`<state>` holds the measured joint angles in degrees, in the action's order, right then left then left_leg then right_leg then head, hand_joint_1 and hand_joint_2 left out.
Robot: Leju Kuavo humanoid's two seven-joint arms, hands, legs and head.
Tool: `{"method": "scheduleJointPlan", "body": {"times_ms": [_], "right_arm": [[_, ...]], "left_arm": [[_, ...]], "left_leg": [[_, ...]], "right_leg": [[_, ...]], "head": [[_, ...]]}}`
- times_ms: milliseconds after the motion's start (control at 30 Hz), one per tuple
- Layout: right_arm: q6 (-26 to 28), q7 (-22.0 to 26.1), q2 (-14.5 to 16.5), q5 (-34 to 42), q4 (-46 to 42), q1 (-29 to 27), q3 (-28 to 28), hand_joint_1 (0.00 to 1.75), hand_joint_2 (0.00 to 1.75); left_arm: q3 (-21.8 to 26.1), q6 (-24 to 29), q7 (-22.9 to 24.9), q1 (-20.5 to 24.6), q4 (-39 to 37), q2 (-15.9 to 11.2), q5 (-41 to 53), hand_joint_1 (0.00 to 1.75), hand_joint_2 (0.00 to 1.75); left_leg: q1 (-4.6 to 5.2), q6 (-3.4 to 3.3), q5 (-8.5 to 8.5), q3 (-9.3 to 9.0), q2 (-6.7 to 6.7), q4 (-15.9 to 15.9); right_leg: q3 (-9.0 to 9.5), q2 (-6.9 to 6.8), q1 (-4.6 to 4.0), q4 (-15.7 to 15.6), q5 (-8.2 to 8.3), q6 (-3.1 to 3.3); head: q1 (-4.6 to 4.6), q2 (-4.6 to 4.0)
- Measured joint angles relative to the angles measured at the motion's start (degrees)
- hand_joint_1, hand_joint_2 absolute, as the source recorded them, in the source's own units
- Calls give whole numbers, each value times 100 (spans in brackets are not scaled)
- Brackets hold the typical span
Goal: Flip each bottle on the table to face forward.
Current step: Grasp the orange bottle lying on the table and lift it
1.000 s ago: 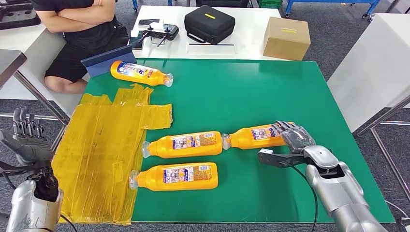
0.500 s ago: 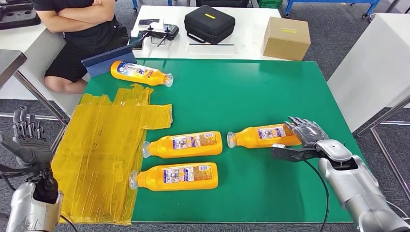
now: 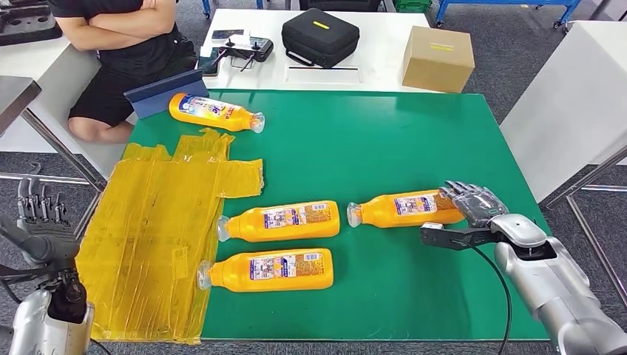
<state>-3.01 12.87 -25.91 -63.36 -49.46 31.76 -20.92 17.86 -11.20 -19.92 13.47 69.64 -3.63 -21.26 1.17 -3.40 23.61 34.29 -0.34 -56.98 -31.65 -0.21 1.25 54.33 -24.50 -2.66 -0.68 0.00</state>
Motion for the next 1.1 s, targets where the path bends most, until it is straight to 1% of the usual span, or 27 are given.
{"method": "scheduleJointPlan", "body": {"times_ms": [133, 233, 333, 500, 633, 800, 833, 933, 967, 1100], "right_arm": [[-21, 11, 48, 49, 112, 102, -107, 0, 175], [39, 13, 162, 65, 281, 180, -207, 0, 175], [163, 16, 331, 62, 529, 298, -319, 0, 175], [337, -56, 740, 44, 1023, 530, -513, 0, 175], [375, -116, 973, 41, 1252, 656, -595, 0, 175], [400, -153, 1063, 45, 1389, 683, -626, 0, 175], [403, -163, 1074, 45, 1415, 684, -628, 41, 175], [408, -204, 1097, 45, 1485, 683, -639, 171, 175], [403, -220, 1101, 45, 1508, 681, -644, 175, 175], [398, -294, 1120, 40, 1568, 642, -652, 175, 175]], "left_arm": [[1, -73, -2, -79, 41, -67, -129, 0, 0], [1, -85, -7, -155, 94, -119, -210, 0, 0], [0, -86, -13, -229, 147, -168, -295, 0, 0], [-2, -85, -15, -355, 236, -202, -395, 0, 0], [-41, -82, 3, -319, 238, -236, -411, 0, 0], [-152, -69, 8, -169, 182, -272, -415, 0, 0], [-169, -68, 8, -144, 166, -275, -417, 0, 0], [-205, -66, 9, -105, 130, -276, -435, 0, 0], [-215, -64, 9, -100, 124, -278, -444, 0, 0], [-228, -52, 9, -100, 117, -279, -460, 0, 0]], "left_leg": [[0, 0, 0, 0, 0, 0], [-1, 0, 0, 0, 3, 1], [-3, 0, 0, -1, 6, 2], [-5, 1, -1, -4, 5, 2], [-5, 1, -1, -10, 5, 1], [-5, 1, 0, -20, 10, 2], [-5, 1, 0, -23, 11, 2], [-5, 1, 0, -32, 15, 2], [-5, 1, 0, -35, 17, 2], [-5, 2, 0, -49, 33, 3]], "right_leg": [[0, 0, 0, 0, 0, 0], [-1, 1, -1, 0, 0, 0], [-1, 3, -3, 1, 0, 0], [-2, 2, -4, 1, 0, 0], [0, 2, -4, 1, -1, 1], [8, 4, -4, -1, 4, 8], [10, 6, -4, -1, 6, 12], [13, 12, -4, -3, 10, 18], [14, 14, -4, -3, 11, 19], [20, 20, -5, -4, 18, 29]], "head": [[-1, 0], [-1, 0], [-1, 0], [-1, 0], [-1, 0], [-3, 0], [-3, 0], [-2, 0], [-2, 0], [-1, 0]]}}
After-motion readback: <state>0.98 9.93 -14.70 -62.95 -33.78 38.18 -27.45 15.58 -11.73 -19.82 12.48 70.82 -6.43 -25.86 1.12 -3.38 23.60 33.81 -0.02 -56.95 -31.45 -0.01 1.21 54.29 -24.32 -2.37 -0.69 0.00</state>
